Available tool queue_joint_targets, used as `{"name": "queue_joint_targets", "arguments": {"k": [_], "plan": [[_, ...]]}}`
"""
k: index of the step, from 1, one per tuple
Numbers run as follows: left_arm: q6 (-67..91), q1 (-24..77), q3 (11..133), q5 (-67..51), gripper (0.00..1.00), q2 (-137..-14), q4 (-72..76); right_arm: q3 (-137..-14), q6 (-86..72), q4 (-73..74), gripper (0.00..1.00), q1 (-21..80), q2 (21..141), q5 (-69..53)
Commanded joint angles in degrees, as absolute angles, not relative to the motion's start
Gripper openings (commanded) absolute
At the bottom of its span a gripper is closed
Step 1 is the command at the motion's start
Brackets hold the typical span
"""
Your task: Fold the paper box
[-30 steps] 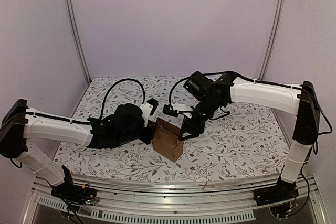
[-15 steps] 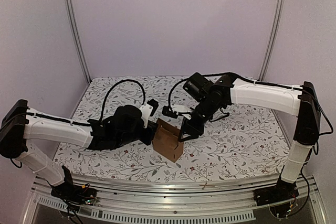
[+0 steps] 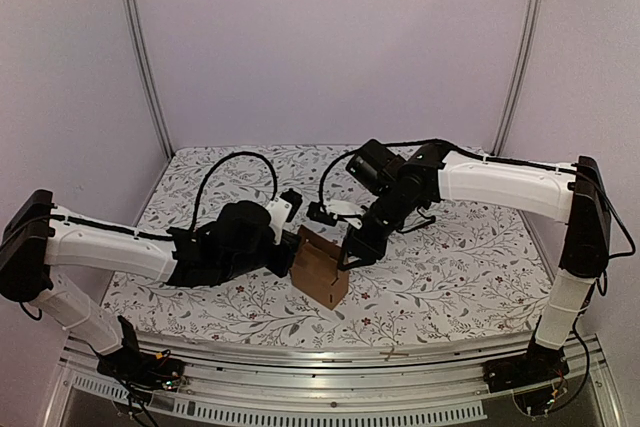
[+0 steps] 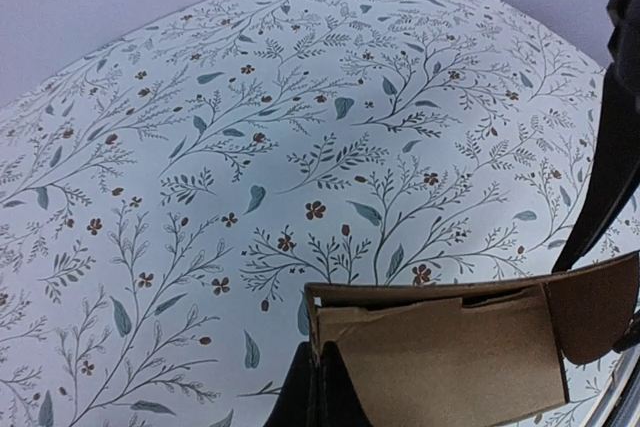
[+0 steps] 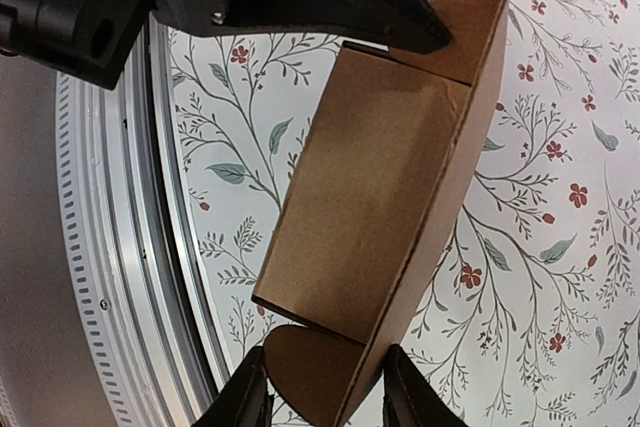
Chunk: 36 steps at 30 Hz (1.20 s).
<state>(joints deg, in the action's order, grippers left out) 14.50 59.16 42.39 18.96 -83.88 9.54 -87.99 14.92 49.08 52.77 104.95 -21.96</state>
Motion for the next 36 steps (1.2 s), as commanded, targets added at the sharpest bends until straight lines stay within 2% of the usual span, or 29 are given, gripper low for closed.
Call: {"name": "queue_joint_targets", "arguments": {"k": [1,12,27,36], "plan": [[13.2,60.3,43.2,17.7,0.00,-84.6,3.7,-88.4,14.0,48.4,0.35,53.7,105.6,-21.6],[13.4,60.2,44.3,16.7,0.00,-83.9,2.0,-88.3,14.4,48.8,0.34,53.3,106.0,-21.4],[13.4,60.1,37.4,17.1,0.00,-82.9,9.5,-85.8,18.4,47.9,0.33,58.3,104.4,-12.1],[13.0,60.2,30.5,16.9,0.00,-82.1,19.1,-83.1,22.2,45.3,0.31,64.9,103.0,2.2]]}}
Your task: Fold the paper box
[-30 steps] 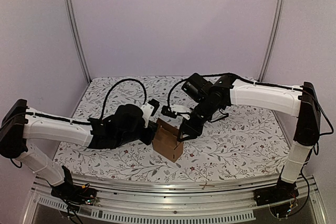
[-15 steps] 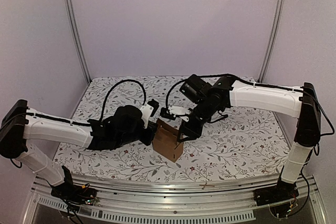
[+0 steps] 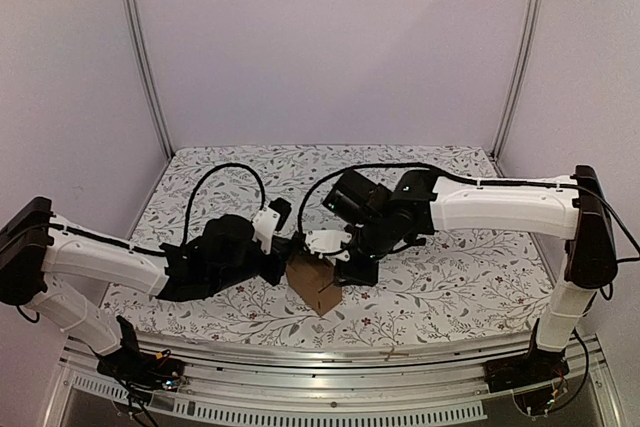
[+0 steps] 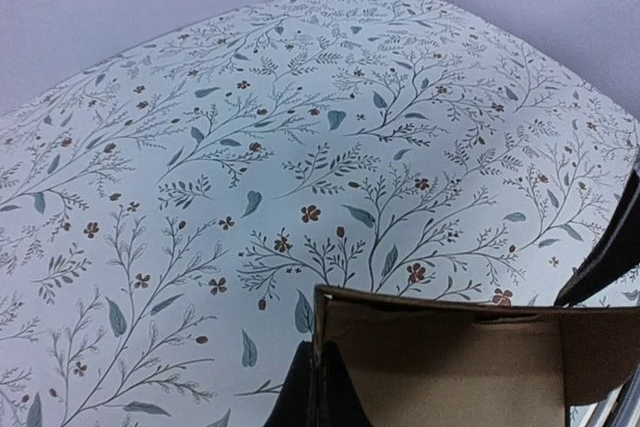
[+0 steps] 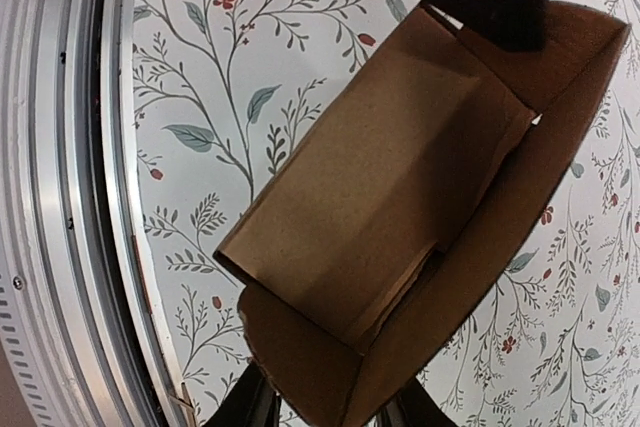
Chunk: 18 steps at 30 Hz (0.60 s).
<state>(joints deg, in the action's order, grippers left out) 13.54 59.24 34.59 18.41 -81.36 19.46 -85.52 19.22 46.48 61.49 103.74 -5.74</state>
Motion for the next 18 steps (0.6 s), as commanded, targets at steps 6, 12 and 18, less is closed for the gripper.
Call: {"name": "queue_joint_targets", "arguments": {"k": [6,12,18], "plan": [[12.6,60.3,26.0,16.9,0.00,-82.4,26.5,-81.9,23.4,44.0,0.31,66.4,102.6,6.2],[12.1,60.3,25.0,18.3,0.00,-82.8,28.4,-81.7,23.7,44.4,0.34,66.3,101.5,5.4],[12.5,60.3,24.9,17.9,0.00,-82.6,28.4,-82.7,26.0,48.5,0.44,66.2,98.4,1.0]]}}
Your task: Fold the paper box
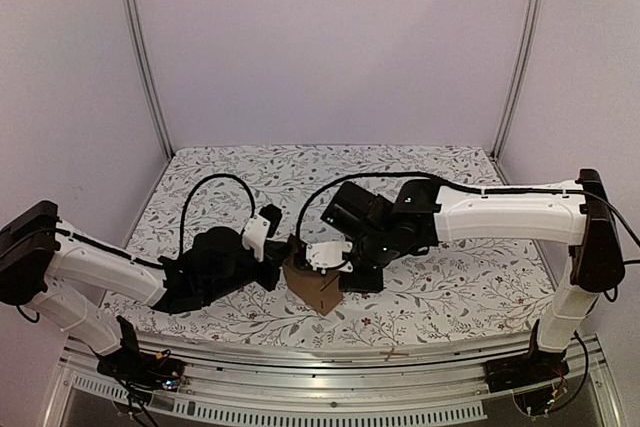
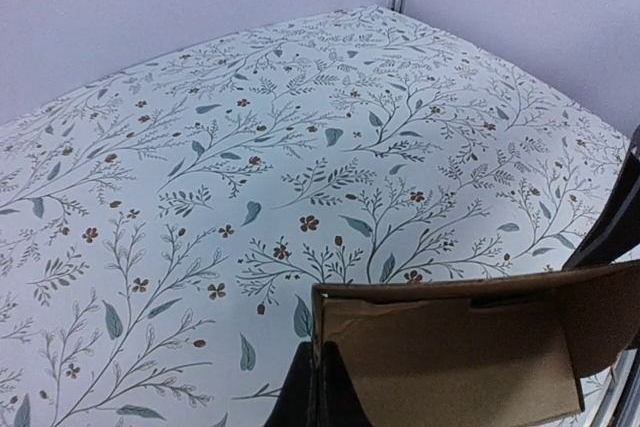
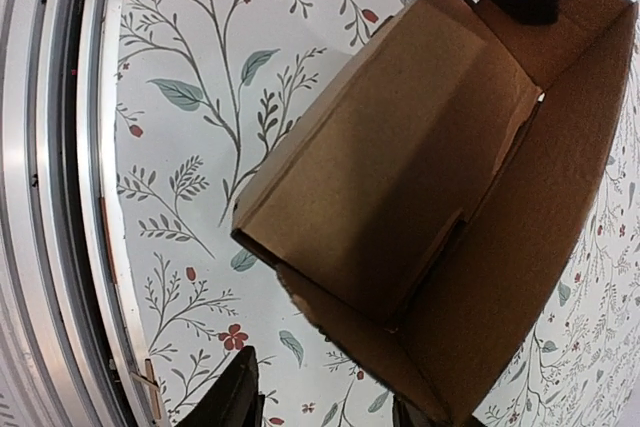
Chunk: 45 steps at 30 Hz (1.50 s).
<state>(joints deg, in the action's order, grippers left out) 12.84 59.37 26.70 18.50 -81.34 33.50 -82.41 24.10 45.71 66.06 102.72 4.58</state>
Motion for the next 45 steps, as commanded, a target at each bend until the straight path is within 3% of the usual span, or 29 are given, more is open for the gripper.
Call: {"name": "queue_joint_targets", "arguments": {"k": [1,8,12,20,45], "plan": [[12.5,60.4,24.8,18.1,0.00,-82.5,28.4,-83.1,26.2,49.1,0.46,66.2,97.9,0.7],[13.5,60.8,25.3,19.4,0.00,-82.3,28.4,-87.9,24.7,52.6,0.51,65.2,95.6,-5.8],[14.4,61.9,25.9,21.2,0.00,-82.6,28.5,-90.4,21.4,51.6,0.50,64.1,96.7,-2.4],[14.2,63.5,27.8,23.5,0.00,-83.1,26.7,-96.0,18.1,51.4,0.41,63.3,102.2,4.3],[14.6,64.4,28.4,25.0,0.00,-82.3,26.3,-96.8,18.3,53.3,0.15,63.4,108.3,3.2]]}}
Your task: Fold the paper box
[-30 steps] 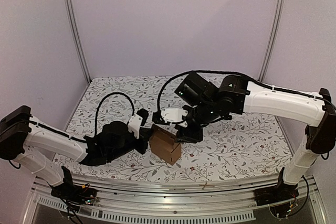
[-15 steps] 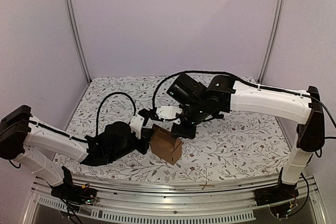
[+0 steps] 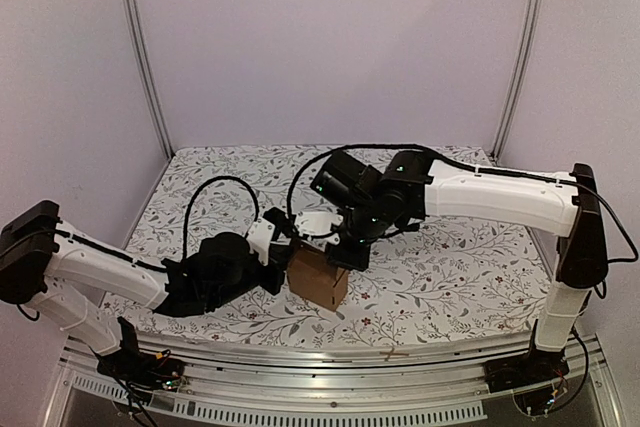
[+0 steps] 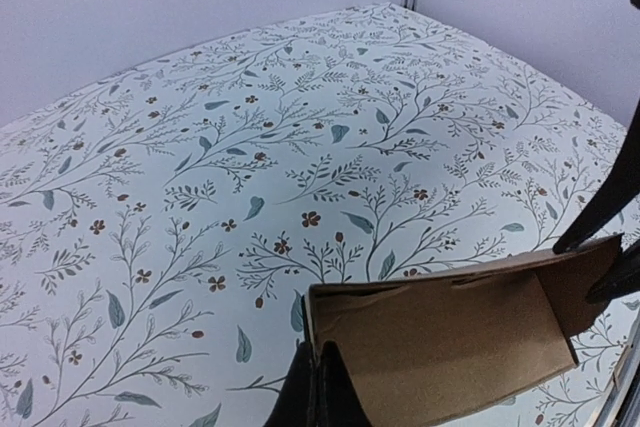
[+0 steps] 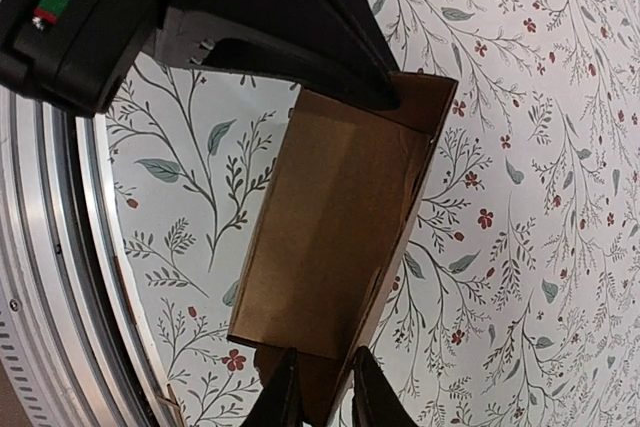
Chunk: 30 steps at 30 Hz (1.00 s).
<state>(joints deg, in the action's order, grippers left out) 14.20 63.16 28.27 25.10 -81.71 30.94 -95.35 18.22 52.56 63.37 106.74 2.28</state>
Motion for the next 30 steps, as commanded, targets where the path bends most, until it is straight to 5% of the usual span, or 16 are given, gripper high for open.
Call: {"name": "queue_joint_targets", "arguments": {"k": [1,8,19,30], "plan": [[14.7,64.5,28.4,25.0,0.00,-82.3,26.4,-96.8,18.4,53.2,0.13,63.6,108.3,4.1],[15.7,65.5,27.2,24.1,0.01,-83.1,28.4,-91.4,22.9,48.7,0.08,68.2,107.2,12.4],[17.0,70.5,18.6,23.9,0.31,-67.6,27.1,-86.4,25.5,46.4,0.08,69.0,105.3,11.6],[25.2,62.9,21.0,24.5,0.41,-56.1,14.3,-84.1,25.1,46.5,0.28,68.9,105.6,4.3]]}}
